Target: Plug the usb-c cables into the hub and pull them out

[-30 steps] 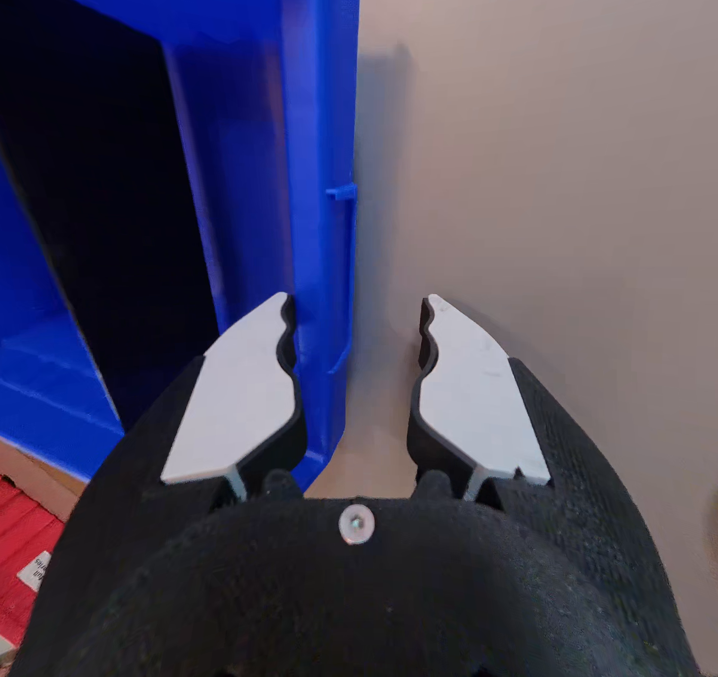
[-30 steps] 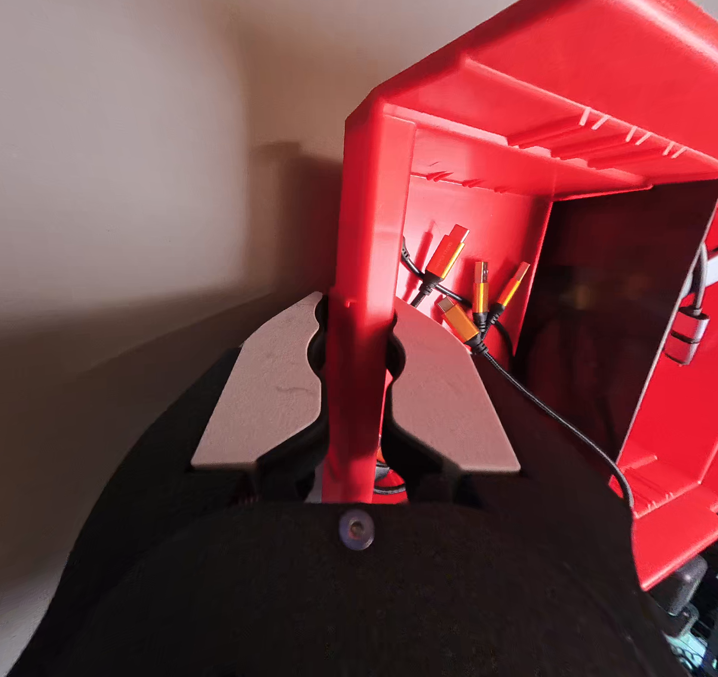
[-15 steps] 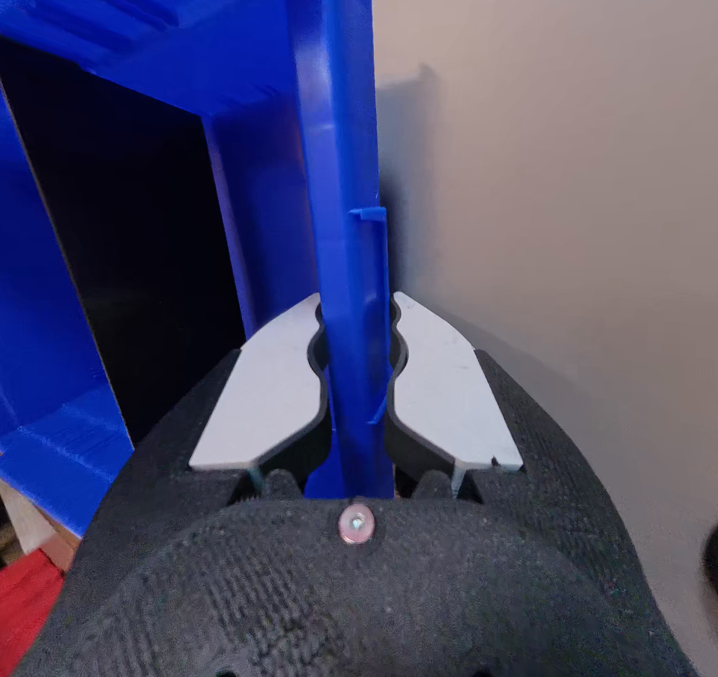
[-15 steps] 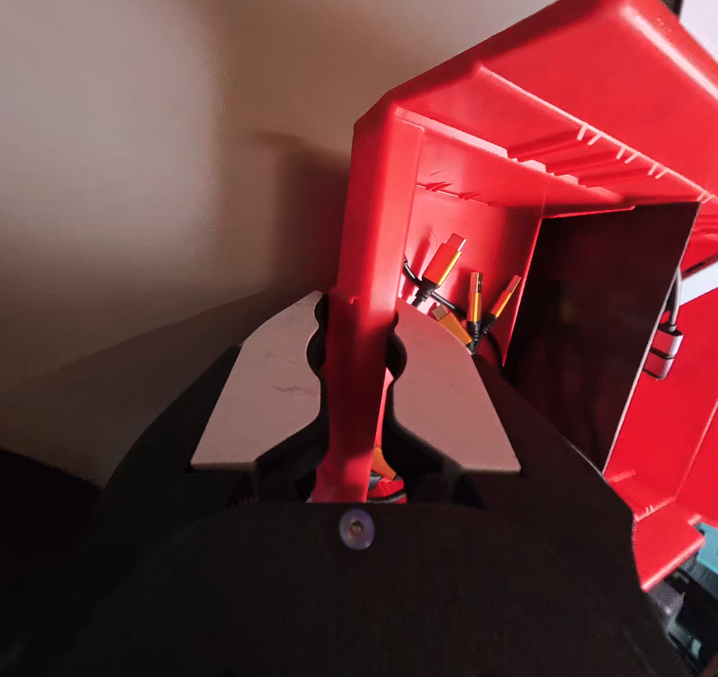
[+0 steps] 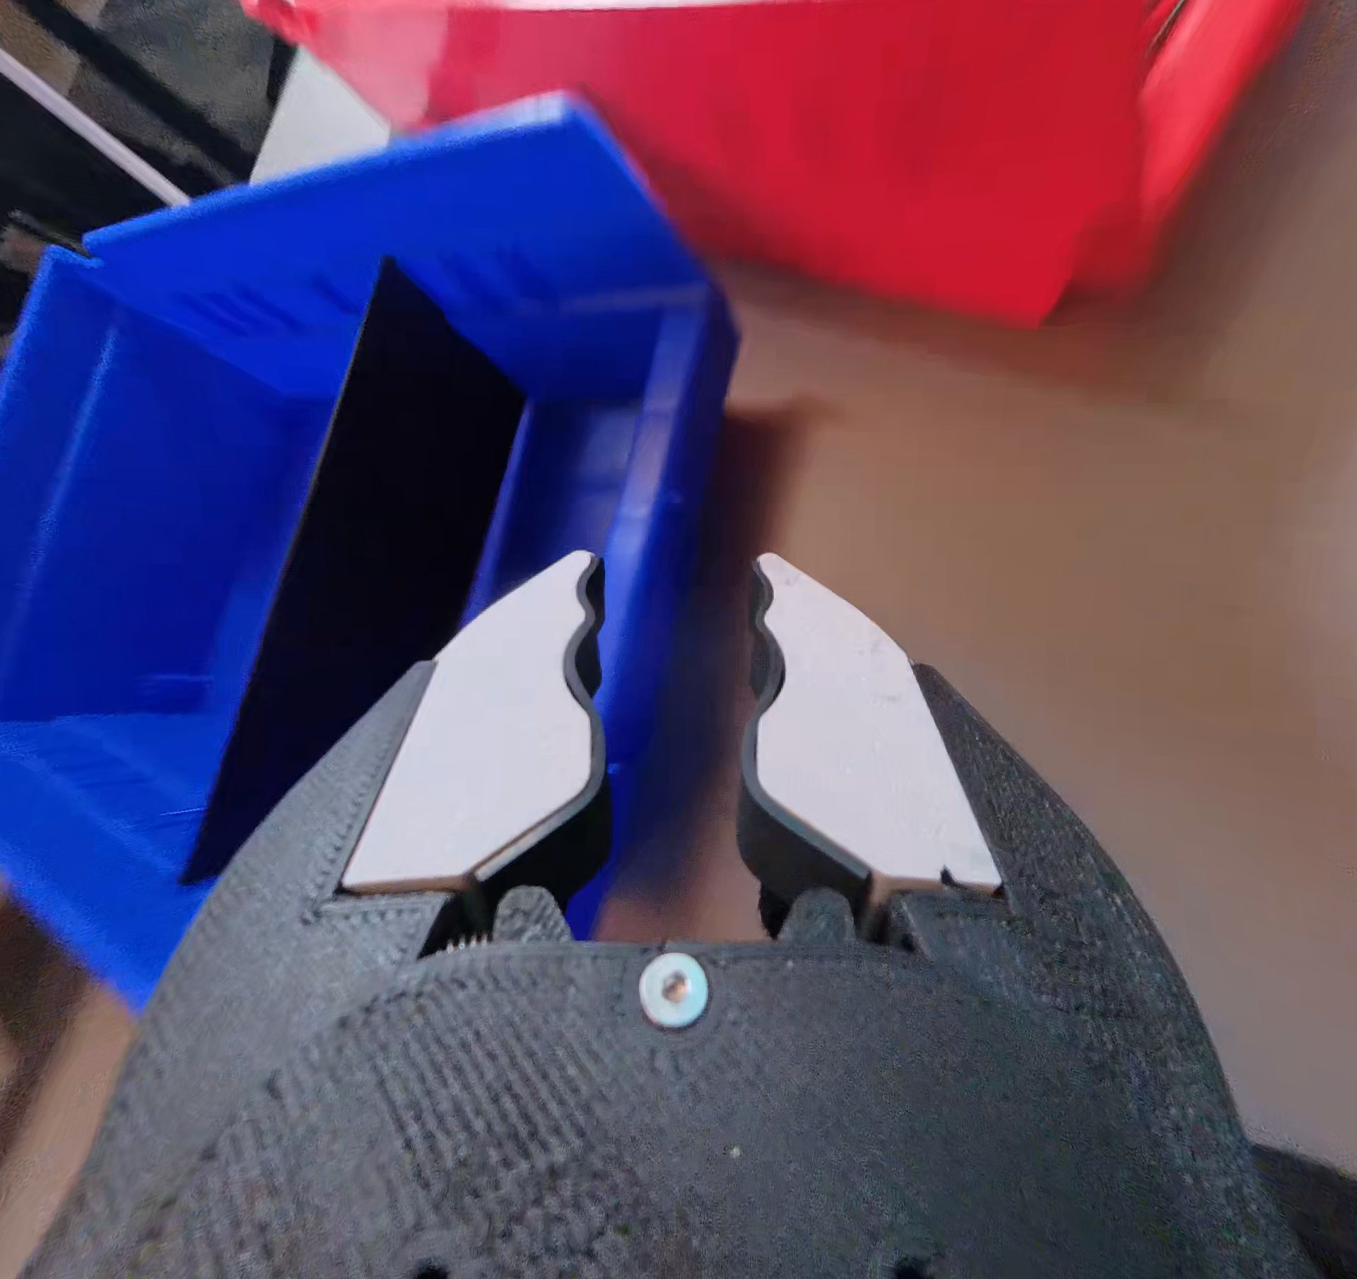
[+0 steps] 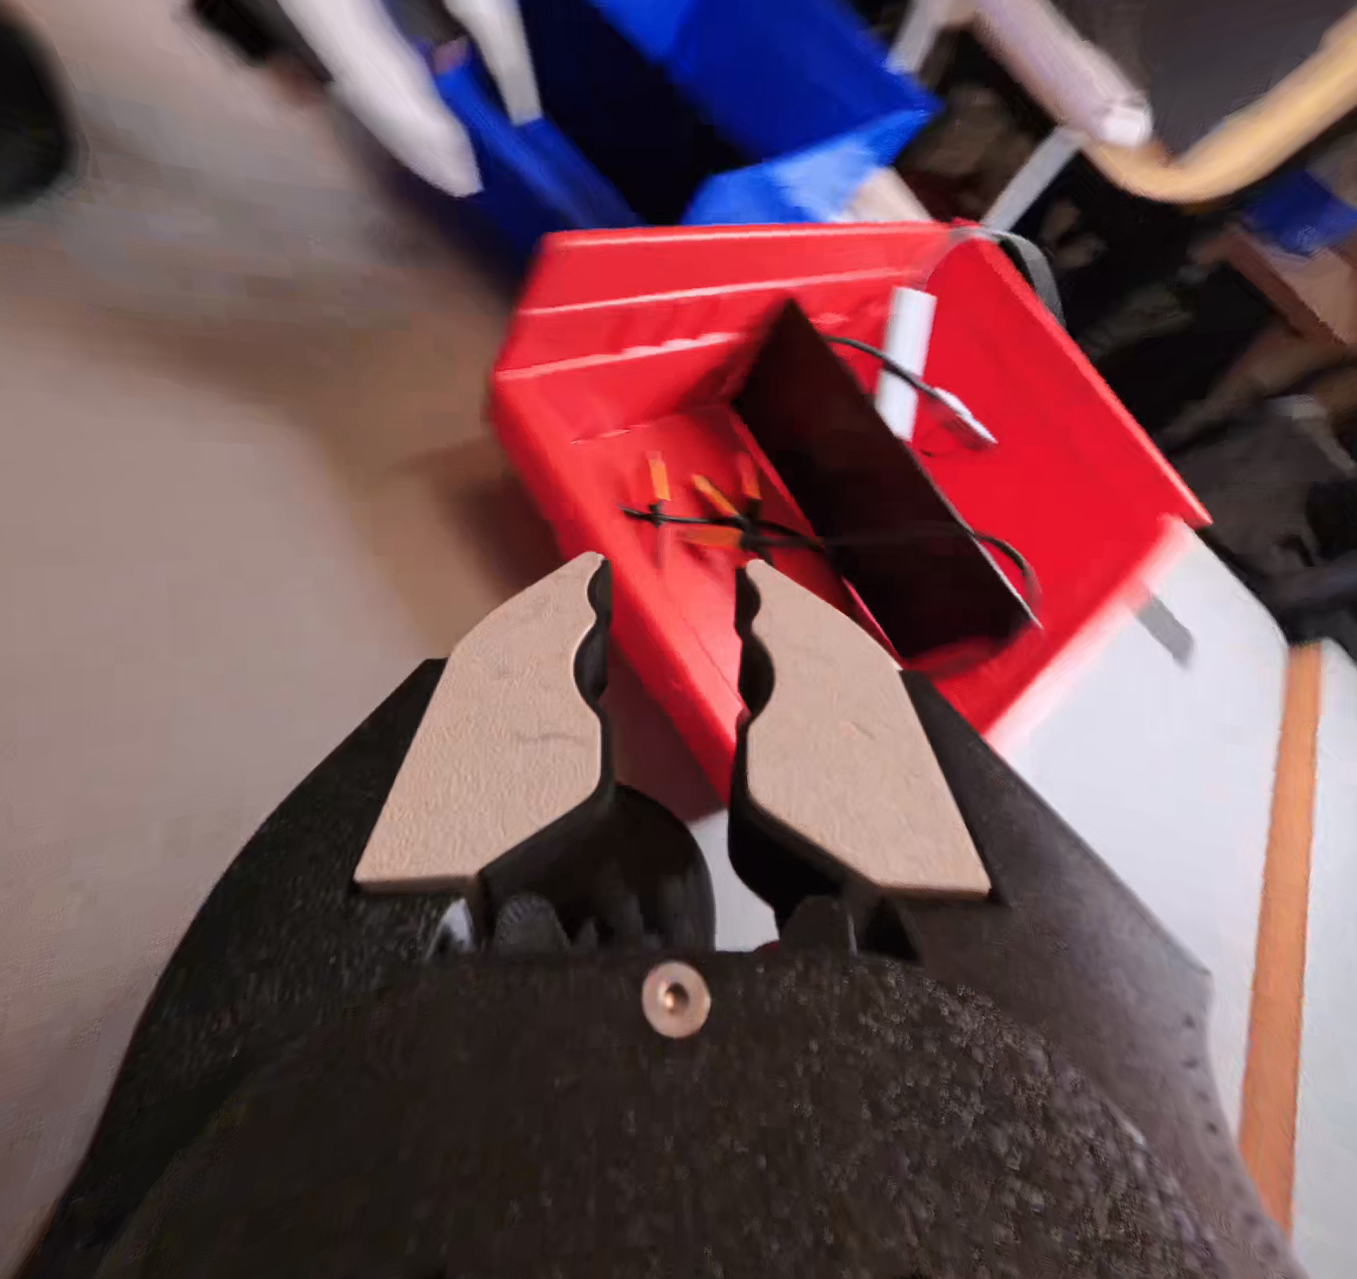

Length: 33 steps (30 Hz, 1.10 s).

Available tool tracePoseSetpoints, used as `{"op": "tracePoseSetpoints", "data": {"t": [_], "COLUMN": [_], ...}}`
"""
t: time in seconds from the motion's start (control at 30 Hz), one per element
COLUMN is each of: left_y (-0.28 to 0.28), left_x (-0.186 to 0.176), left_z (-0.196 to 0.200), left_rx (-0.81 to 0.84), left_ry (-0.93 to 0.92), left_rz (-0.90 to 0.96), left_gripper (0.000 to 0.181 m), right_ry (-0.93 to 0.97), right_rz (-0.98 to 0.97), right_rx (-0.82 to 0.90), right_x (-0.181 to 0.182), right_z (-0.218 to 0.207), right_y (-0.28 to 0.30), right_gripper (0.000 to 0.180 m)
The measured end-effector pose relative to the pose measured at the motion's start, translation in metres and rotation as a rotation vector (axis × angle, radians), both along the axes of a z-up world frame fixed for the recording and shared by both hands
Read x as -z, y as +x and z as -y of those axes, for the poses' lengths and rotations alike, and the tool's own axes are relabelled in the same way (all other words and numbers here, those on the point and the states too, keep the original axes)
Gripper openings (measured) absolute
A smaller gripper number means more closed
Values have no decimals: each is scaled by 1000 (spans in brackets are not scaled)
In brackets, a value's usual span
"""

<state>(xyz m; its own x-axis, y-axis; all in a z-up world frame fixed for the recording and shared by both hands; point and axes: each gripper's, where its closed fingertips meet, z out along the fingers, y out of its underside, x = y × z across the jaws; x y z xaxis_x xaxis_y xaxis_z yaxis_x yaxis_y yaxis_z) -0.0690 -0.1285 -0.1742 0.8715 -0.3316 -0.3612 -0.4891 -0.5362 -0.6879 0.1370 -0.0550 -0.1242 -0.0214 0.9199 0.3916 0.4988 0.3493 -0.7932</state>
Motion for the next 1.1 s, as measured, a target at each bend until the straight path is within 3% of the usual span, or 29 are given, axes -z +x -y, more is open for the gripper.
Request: {"op": "tracePoseSetpoints", "data": {"t": [0.13,0.27,0.4,0.47,0.57,0.77,0.9,1.1], "left_y": [63,92,97,98,87,85,85,51], "left_x": [-22,-29,-18,-10,-7,-18,-53,-154], "left_z": [1,-29,-61,-74,-85,-85,-79,-41], "left_rx": [-32,-146,-252,-290,-354,-382,-350,-371], "left_ry": [135,232,229,217,264,315,393,573], "left_rz": [504,707,664,651,583,553,519,422], "left_gripper": [46,60,66,57,44,29,28,26], "right_ry": [-165,-375,-410,-408,-418,-314,-250,-167], "right_rz": [-158,-230,-144,-145,-203,-248,-325,-441], "right_rx": [376,455,491,524,582,616,597,435], "right_x": [4,29,48,49,46,34,-3,-101], "right_z": [-73,-90,-95,-102,-114,-113,-103,-71], "right_y": [58,45,14,10,16,23,25,-16], "right_gripper": [34,39,41,39,16,10,10,12]}}
